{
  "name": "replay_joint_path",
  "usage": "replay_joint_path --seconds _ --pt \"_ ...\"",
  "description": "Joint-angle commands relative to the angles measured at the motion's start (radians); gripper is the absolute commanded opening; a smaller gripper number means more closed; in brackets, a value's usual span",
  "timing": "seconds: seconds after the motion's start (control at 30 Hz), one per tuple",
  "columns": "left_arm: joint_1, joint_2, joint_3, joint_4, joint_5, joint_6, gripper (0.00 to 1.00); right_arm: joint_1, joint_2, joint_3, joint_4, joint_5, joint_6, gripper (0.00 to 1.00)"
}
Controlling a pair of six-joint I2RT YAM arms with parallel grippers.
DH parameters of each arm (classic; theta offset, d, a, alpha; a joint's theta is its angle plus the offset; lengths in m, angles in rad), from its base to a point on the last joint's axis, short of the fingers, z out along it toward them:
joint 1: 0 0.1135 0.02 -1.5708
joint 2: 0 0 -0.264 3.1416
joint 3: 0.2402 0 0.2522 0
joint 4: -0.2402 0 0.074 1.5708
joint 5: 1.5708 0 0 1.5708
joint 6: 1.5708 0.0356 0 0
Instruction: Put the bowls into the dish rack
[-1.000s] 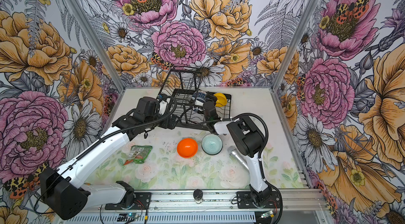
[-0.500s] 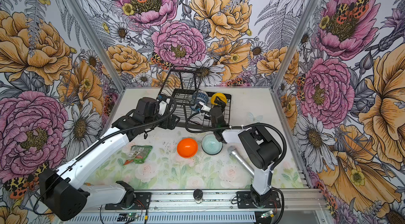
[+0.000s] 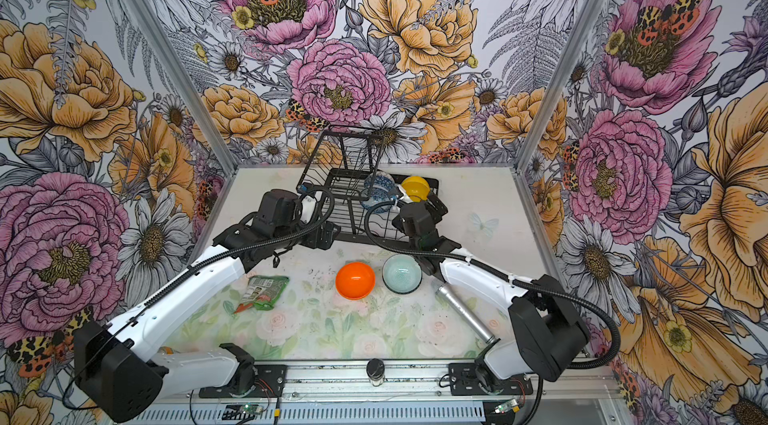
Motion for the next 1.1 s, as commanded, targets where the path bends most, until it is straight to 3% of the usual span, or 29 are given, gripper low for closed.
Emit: replay_joint_path --seconds 0.0,0.2,0.43,0.7,1.07 --pt "0.01 -0.042 -0.031 0.046 -0.051 -0.029 0.99 0.001 -0.06 0.074 -0.311 -0.014 0.295 1.0" --pt "0.01 -0.074 -0.076 0.068 -0.093 -0.038 0.99 -0.006 -0.091 0.178 -0.574 -0.095 0.455 1.0" --pt "0.0 -0.076 -0.125 0.067 -0.074 -0.093 0.99 -0.008 -0.172 0.172 -0.577 -0.187 0.503 1.0" --pt "-0.007 -0.114 -0.209 0.068 -0.042 -0.15 0.99 -0.017 -0.138 0.201 -0.576 -0.204 0.505 1.0" --pt "-0.101 -0.098 -0.296 0.062 -0.05 -0.243 0.99 -0.115 0.006 0.314 -0.654 -0.445 0.589 0.99"
